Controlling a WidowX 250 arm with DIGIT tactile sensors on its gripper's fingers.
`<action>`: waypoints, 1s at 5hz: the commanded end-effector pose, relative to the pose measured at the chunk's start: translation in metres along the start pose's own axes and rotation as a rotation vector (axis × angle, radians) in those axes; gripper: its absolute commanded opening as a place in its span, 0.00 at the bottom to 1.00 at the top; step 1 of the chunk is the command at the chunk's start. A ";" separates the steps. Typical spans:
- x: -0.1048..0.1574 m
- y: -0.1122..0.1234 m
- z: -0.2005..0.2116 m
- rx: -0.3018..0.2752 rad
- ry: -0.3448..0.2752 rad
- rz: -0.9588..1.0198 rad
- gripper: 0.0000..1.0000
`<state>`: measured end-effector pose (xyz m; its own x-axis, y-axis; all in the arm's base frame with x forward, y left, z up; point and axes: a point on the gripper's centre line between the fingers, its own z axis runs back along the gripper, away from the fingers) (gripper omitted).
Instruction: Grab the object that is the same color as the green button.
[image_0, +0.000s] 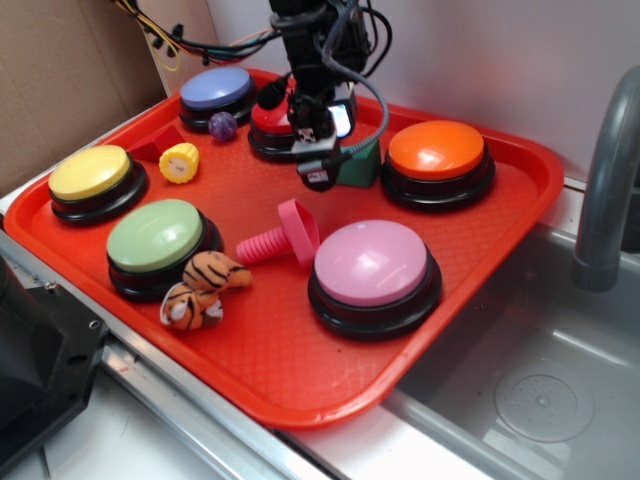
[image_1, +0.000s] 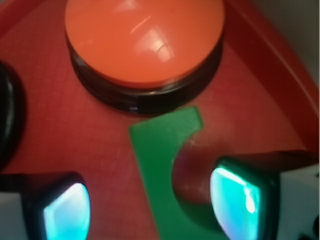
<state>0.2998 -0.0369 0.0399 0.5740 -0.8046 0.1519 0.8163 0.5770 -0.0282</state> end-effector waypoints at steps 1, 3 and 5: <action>0.013 -0.002 0.000 0.047 -0.077 -0.098 1.00; 0.011 -0.002 -0.002 0.045 -0.053 -0.074 0.00; 0.008 -0.011 0.024 0.075 -0.013 0.017 0.00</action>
<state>0.2917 -0.0362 0.0446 0.6046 -0.7877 0.1183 0.7939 0.6079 -0.0101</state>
